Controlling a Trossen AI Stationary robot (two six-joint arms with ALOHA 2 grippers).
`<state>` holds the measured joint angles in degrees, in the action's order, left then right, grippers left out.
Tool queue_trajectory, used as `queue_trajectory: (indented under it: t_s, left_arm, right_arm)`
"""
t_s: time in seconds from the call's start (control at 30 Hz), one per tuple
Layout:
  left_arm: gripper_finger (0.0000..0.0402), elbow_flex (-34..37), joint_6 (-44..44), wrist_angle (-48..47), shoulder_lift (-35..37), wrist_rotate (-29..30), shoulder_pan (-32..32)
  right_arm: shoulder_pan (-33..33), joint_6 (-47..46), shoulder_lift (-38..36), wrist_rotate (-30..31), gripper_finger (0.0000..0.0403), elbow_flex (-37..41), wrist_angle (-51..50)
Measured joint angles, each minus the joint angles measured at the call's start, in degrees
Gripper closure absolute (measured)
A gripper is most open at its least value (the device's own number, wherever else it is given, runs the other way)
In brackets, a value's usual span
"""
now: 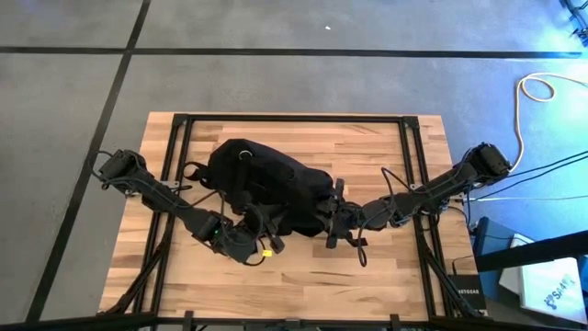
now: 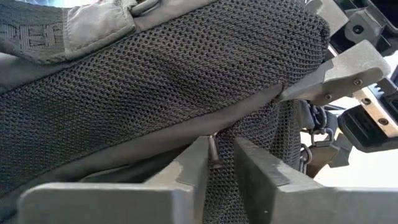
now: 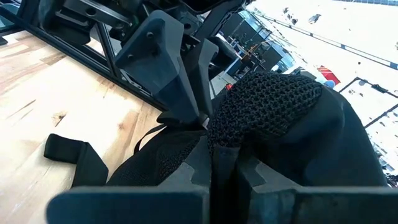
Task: Unpack backpack
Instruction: Close the black backpack
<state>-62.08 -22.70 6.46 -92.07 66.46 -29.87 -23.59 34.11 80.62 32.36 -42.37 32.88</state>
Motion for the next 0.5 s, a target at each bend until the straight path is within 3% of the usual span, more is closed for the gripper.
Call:
queue_trajectory:
  t_s: [0.23, 0.5]
  left_arm:
    - [0.0393, 0.0, 2.6, 0.2, -0.8, -1.1, 1.5]
    - [0.0401, -0.4, 4.3, 0.2, -3.7, -2.2, 2.9]
  right_arm:
    - [0.0, 0.0, 0.0, 0.0, 0.0403, 0.0, 0.1]
    - [0.0, -0.8, 0.1, 0.0, 0.0401, 0.1, -0.2]
